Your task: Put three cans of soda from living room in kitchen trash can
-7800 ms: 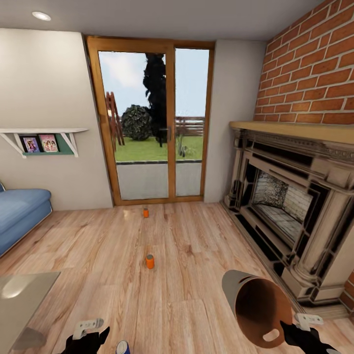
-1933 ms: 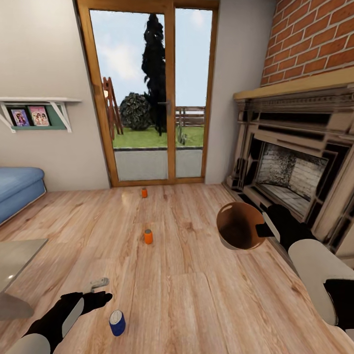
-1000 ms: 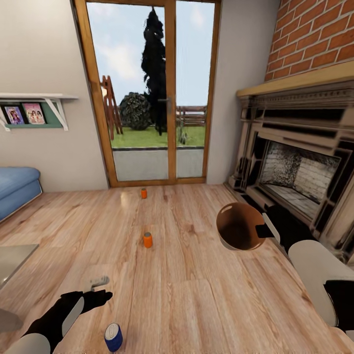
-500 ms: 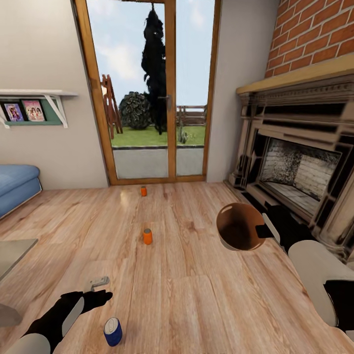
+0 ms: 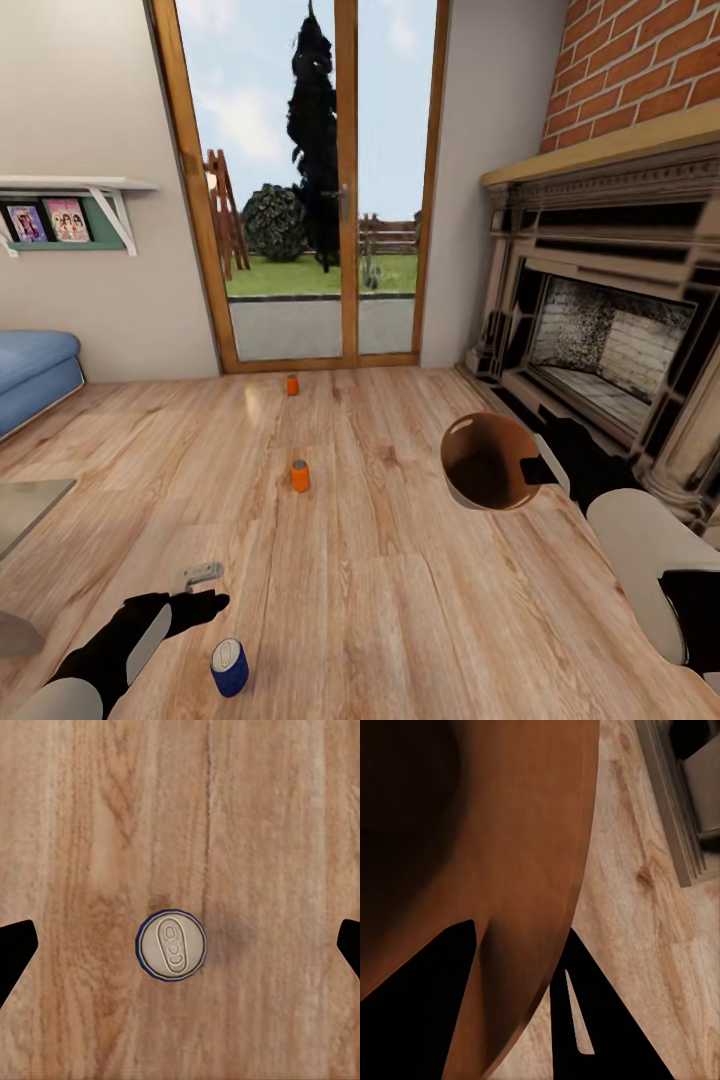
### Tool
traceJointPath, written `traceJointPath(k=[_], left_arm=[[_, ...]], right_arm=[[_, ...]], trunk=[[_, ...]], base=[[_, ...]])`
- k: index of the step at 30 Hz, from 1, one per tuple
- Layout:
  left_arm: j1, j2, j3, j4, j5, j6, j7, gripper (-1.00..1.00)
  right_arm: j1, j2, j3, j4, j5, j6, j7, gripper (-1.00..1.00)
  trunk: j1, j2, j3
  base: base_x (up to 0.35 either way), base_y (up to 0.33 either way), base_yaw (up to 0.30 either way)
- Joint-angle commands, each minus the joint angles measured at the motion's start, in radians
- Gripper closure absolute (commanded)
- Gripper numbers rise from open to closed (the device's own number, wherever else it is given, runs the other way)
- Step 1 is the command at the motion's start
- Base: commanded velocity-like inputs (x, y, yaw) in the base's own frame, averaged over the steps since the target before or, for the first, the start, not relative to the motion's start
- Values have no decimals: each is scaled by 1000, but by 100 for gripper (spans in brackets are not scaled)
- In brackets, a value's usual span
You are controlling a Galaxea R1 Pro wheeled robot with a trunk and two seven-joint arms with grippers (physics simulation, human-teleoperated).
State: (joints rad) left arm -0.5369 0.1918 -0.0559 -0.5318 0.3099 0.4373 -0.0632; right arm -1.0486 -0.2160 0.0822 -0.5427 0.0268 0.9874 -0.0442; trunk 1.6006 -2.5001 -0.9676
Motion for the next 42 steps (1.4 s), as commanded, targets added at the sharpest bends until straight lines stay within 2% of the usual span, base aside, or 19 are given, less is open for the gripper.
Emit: traceJointPath(k=[1, 21, 27, 42], left_arm=[[0, 0, 0, 1, 0, 0, 0, -100], [0, 0, -1, 0, -6, -1, 1, -100], [0, 0, 0, -2, -6, -2, 2, -100], [0, 0, 1, -2, -2, -2, 0, -100]], right_arm=[[-1, 0, -1, -1, -3, 0, 0, 100], [1, 1, -1, 0, -4, -3, 0, 100], [1, 1, -1, 0, -4, -3, 0, 100], [1, 1, -1, 3, -4, -4, 0, 100]], trunk=[[0, 0, 0], [0, 0, 0], [0, 0, 0], [7, -4, -58]], base=[[9, 0, 0], [272, 26, 0], [103, 27, 0], [12, 3, 0]])
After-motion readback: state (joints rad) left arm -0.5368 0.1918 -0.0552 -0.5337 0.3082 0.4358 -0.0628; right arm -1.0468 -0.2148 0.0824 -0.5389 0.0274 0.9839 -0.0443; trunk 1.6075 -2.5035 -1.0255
